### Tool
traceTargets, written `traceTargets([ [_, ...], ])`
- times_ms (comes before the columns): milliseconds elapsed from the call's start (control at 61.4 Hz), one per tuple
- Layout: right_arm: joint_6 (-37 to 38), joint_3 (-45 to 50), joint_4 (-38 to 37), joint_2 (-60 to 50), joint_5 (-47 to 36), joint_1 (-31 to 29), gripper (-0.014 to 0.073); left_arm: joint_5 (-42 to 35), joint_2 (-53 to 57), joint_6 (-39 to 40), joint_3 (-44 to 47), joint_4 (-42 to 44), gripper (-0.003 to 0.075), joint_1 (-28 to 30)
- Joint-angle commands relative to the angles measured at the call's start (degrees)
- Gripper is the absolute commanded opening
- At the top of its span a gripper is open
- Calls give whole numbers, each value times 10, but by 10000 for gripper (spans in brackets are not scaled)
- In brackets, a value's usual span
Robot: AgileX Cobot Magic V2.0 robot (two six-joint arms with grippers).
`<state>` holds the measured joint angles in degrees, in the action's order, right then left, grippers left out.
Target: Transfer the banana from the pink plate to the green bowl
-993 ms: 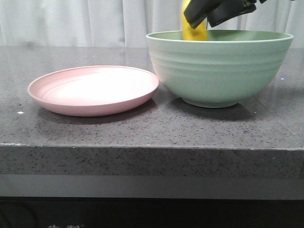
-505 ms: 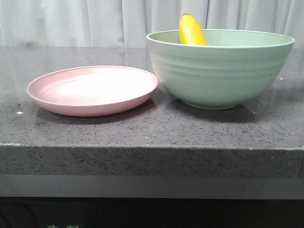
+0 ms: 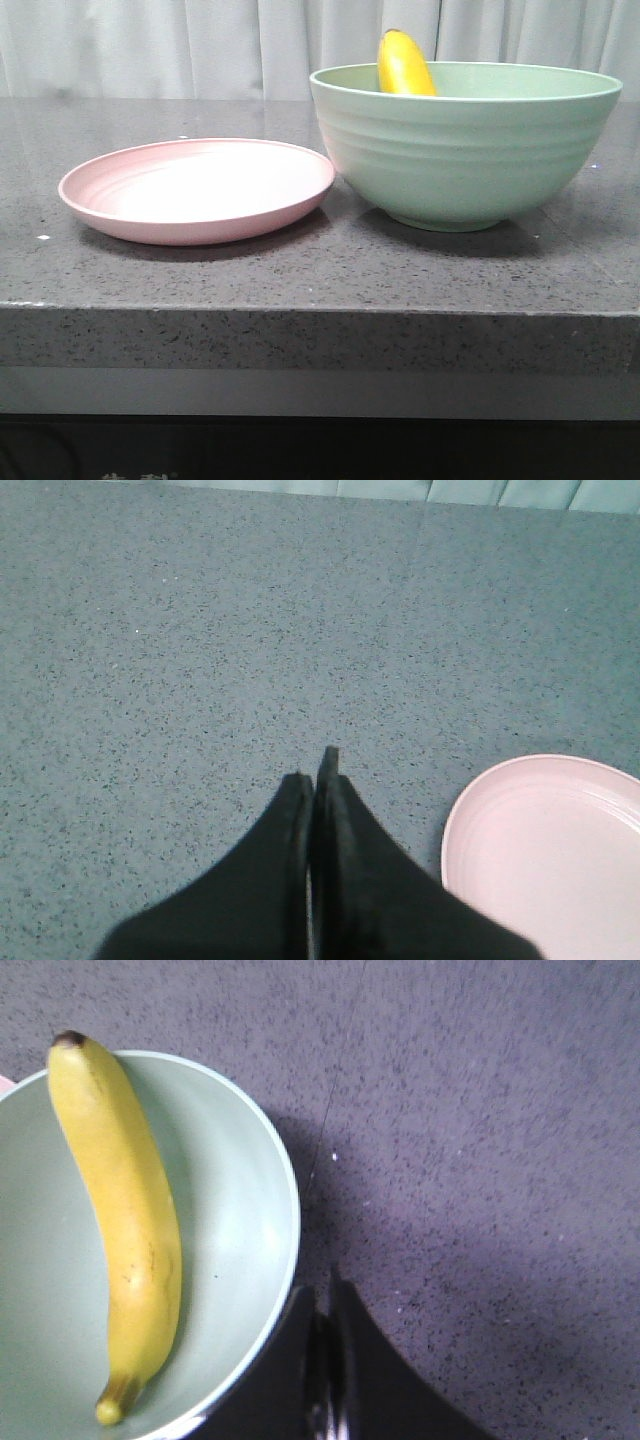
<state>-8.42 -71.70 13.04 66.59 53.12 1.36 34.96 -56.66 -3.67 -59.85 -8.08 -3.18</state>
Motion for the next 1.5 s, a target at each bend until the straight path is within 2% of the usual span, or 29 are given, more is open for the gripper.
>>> traceTargets([
  [0, -21, 68, 3, -84, -110, 11, -64, -58, 53, 4, 23, -16, -18, 0],
  [244, -24, 314, 3, -301, -276, 22, -69, -143, 225, 4, 188, -16, -18, 0],
  [374, -24, 409, 3, -418, -314, 22, -69, -156, 323, 4, 267, -16, -18, 0],
  [537, -24, 484, 3, -549, -315, 22, -69, -156, 430, 4, 337, -16, -18, 0],
  [765, -24, 508, 3, -637, -335, 22, -69, -159, 501, 4, 374, -16, -18, 0],
  [1417, -24, 508, 3, -639, -339, 22, -69, -173, 501, 4, 376, -16, -18, 0],
  [1482, -24, 508, 3, -639, -339, 22, -69, -175, 510, -2, 390, 17, -18, 0],
])
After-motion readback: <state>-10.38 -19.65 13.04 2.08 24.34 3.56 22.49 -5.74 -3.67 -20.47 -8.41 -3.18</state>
